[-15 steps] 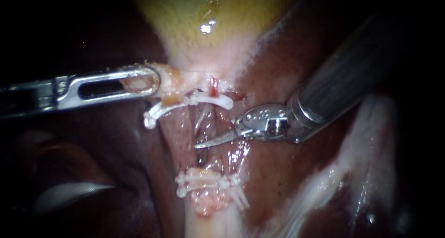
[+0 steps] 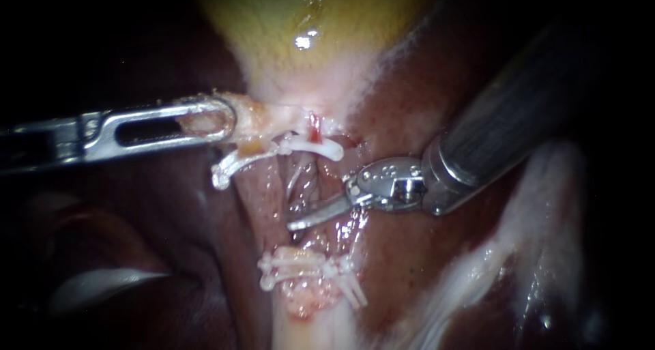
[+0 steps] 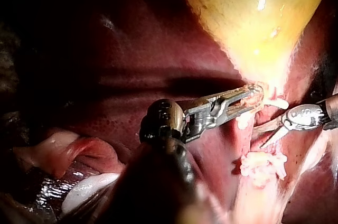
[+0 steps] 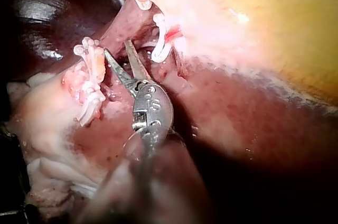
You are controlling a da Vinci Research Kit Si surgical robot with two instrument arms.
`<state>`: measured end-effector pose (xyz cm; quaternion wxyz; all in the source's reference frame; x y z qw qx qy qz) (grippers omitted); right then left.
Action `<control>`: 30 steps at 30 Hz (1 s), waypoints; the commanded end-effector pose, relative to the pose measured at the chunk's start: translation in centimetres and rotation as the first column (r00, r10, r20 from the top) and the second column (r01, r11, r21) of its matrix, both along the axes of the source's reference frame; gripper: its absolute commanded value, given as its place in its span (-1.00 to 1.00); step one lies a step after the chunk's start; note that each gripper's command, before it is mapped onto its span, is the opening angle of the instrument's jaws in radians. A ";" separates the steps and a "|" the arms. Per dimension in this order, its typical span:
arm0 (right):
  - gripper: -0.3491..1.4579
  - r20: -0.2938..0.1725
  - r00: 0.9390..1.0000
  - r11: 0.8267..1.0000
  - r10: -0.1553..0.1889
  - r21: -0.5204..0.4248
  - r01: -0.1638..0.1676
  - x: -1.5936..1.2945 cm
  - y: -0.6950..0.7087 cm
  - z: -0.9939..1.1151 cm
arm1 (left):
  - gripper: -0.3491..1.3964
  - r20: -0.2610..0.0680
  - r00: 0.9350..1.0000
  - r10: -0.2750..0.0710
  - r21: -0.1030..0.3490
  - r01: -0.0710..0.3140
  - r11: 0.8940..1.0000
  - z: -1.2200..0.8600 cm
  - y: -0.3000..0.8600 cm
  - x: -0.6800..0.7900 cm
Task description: Go back from the cut right tube
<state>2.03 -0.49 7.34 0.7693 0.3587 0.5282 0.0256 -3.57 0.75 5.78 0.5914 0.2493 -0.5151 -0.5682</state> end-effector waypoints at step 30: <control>0.97 0.097 0.967 0.956 0.234 -0.206 -0.211 -0.61 0.06 -0.49 | -1.00 0.001 1.000 0.001 -0.001 -0.001 1.000 0.01 0.00 0.01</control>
